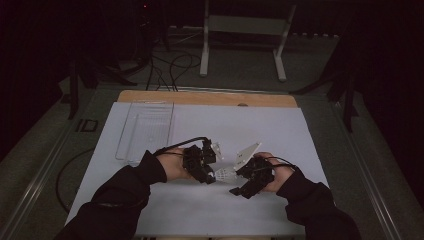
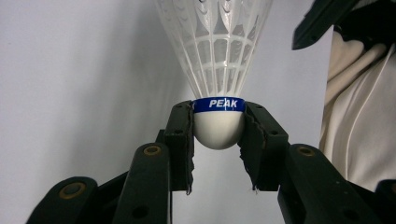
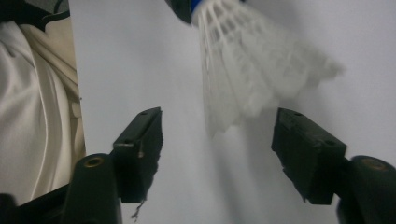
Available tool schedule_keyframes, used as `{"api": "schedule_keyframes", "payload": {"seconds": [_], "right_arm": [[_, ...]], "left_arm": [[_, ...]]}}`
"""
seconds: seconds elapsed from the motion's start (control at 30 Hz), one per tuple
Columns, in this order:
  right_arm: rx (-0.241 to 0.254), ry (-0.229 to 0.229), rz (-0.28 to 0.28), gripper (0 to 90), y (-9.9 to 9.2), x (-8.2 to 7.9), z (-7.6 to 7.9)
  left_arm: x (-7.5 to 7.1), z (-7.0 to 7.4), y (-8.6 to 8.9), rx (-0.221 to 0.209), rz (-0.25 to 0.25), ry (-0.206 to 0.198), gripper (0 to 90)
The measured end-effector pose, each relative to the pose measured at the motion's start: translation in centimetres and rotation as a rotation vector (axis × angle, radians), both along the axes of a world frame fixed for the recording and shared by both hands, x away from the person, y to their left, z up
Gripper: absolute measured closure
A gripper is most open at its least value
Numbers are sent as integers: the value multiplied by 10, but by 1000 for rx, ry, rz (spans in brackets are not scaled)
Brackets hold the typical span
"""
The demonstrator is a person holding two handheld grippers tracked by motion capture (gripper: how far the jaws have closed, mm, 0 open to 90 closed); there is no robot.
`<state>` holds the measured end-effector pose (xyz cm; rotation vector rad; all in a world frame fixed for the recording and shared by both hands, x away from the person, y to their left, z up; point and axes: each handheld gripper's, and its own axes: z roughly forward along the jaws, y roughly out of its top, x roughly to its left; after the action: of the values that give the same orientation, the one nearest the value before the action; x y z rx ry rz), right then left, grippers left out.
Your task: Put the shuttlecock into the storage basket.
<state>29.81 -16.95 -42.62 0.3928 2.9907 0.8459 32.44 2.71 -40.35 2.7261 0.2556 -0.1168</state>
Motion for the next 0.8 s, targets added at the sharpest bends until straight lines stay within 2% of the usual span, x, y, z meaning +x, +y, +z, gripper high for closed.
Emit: {"api": "schedule_keyframes", "payload": {"seconds": [0.07, 0.13, 0.27, 0.33, 0.4, 0.5, 0.6, 0.67, 0.73, 0.8], "right_arm": [[22, 21, 3, 136, -4, 0, -2], [40, 30, -21, 134, -7, 1, -4], [37, 32, -36, 109, -12, 1, -7], [53, 29, -55, 102, -19, 1, -8], [78, 13, -80, 101, -24, 0, -8], [125, -12, -112, 98, -33, -1, -8], [153, -32, -119, 96, -39, -4, -9], [162, -31, -123, 92, -41, -5, -10], [171, -51, -135, 88, -46, -9, -12], [176, -65, -149, 87, -49, -12, -15]], "left_arm": [[1, 1, 2, -3, 8, 4, 662], [2, 2, 4, -3, 21, 2, 662], [3, 3, 6, -5, 34, 12, 662], [4, 3, 8, -2, 39, 15, 662], [4, 4, 9, -2, 48, 9, 662], [6, 5, 11, -1, 58, 20, 661], [7, 6, 13, -10, 63, 27, 662], [8, 7, 14, -7, 61, 28, 661], [10, 8, 16, -5, 87, 37, 661], [10, 10, 18, -13, 88, 28, 662]]}}
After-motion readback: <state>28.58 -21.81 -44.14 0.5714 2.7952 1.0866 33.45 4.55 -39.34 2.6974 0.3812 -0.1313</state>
